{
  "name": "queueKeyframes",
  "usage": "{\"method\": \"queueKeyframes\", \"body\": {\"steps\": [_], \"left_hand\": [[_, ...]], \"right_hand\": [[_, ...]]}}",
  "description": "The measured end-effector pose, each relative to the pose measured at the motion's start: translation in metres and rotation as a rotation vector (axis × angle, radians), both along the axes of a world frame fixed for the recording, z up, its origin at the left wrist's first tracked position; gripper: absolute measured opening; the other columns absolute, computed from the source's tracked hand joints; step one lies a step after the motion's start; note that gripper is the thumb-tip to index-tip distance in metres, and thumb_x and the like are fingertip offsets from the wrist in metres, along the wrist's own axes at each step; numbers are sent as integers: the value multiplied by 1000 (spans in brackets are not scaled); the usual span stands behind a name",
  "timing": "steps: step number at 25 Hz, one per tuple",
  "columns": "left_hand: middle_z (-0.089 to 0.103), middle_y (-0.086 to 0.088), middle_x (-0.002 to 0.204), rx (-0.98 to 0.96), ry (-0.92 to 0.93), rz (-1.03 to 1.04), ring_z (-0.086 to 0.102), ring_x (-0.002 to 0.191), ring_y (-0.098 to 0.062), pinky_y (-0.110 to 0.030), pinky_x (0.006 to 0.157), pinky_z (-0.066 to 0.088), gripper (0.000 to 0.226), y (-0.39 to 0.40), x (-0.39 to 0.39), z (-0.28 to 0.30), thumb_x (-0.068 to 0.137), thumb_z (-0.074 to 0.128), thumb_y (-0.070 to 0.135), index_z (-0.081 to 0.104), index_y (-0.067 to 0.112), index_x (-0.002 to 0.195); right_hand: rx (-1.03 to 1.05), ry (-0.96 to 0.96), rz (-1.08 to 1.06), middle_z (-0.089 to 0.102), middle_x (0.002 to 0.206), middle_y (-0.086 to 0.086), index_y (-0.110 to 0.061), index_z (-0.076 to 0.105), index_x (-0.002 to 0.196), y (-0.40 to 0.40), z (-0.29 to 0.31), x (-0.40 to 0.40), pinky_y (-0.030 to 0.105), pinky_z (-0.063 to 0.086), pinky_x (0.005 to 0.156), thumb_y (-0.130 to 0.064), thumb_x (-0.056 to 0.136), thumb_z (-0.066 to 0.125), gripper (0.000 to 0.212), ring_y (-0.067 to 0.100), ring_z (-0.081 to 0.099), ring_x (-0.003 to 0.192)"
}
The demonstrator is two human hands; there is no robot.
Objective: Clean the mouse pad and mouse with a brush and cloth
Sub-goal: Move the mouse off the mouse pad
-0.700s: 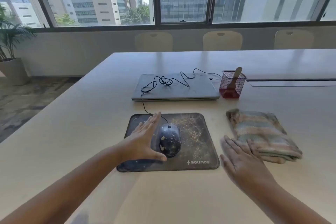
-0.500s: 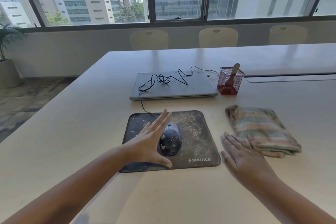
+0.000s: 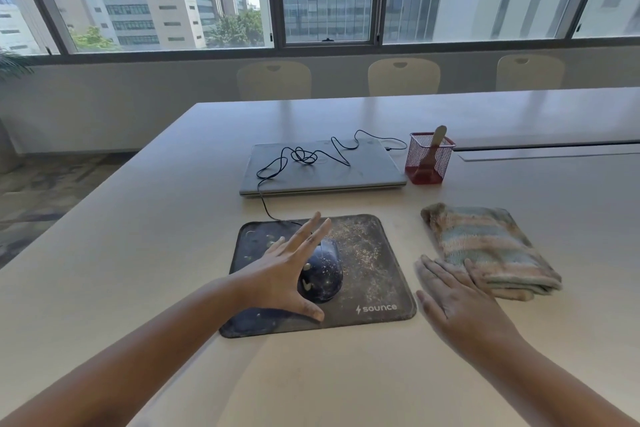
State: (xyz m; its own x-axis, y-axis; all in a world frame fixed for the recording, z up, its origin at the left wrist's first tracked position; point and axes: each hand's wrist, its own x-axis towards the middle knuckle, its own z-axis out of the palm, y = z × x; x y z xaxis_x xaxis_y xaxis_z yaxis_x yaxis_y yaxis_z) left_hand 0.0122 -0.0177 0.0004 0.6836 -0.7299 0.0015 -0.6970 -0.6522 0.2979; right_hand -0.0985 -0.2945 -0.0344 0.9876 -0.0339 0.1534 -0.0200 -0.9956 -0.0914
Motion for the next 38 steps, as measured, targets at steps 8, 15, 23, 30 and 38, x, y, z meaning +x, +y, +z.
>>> {"method": "queueKeyframes", "body": {"steps": [8, 15, 23, 30, 38], "left_hand": [[-39, 31, 139, 25, 26, -15, -17, 134, 1, -47, 114, 1, 130, -1, 8, 3, 50, 67, 75, -33, 51, 130], [-34, 36, 138, -9, 7, -26, -1, 143, -16, -52, 110, 6, 127, -2, 11, -2, 53, 69, 70, -28, 52, 132], [-23, 41, 138, -82, -38, -32, 7, 141, -15, -46, 110, 7, 124, -5, 11, -4, 54, 70, 64, -22, 52, 135], [-23, 43, 136, -158, -33, 57, -7, 128, 16, -34, 110, 8, 124, 28, 5, 12, 56, 74, 59, -21, 52, 135], [-18, 39, 141, -162, -123, 212, -1, 133, 10, -38, 109, 20, 121, 118, 11, 21, 53, 70, 65, -17, 53, 137]], "right_hand": [[6, -15, 16, 9, 157, -17, -32, 10, 148, -1, 1, 0, 27, -17, 111, -44, 96, 19, 54, -1, 1, 143], [-1, -18, 10, 10, 156, -18, -33, 10, 148, -2, -1, 1, 24, -19, 108, -45, 95, 19, 55, -2, 1, 143], [1, -6, 8, 8, 156, -18, -33, 10, 148, -4, 0, 0, 28, -14, 114, -45, 96, 19, 54, -2, 0, 142], [-41, 3, -9, 6, 155, -21, -36, 9, 147, -5, 0, 0, 29, -12, 115, -50, 93, 10, 57, -4, 0, 142], [-33, 36, -33, 9, 154, -23, -36, 10, 147, -3, 2, 1, 28, -12, 114, -51, 93, 11, 57, -5, 3, 141]]}}
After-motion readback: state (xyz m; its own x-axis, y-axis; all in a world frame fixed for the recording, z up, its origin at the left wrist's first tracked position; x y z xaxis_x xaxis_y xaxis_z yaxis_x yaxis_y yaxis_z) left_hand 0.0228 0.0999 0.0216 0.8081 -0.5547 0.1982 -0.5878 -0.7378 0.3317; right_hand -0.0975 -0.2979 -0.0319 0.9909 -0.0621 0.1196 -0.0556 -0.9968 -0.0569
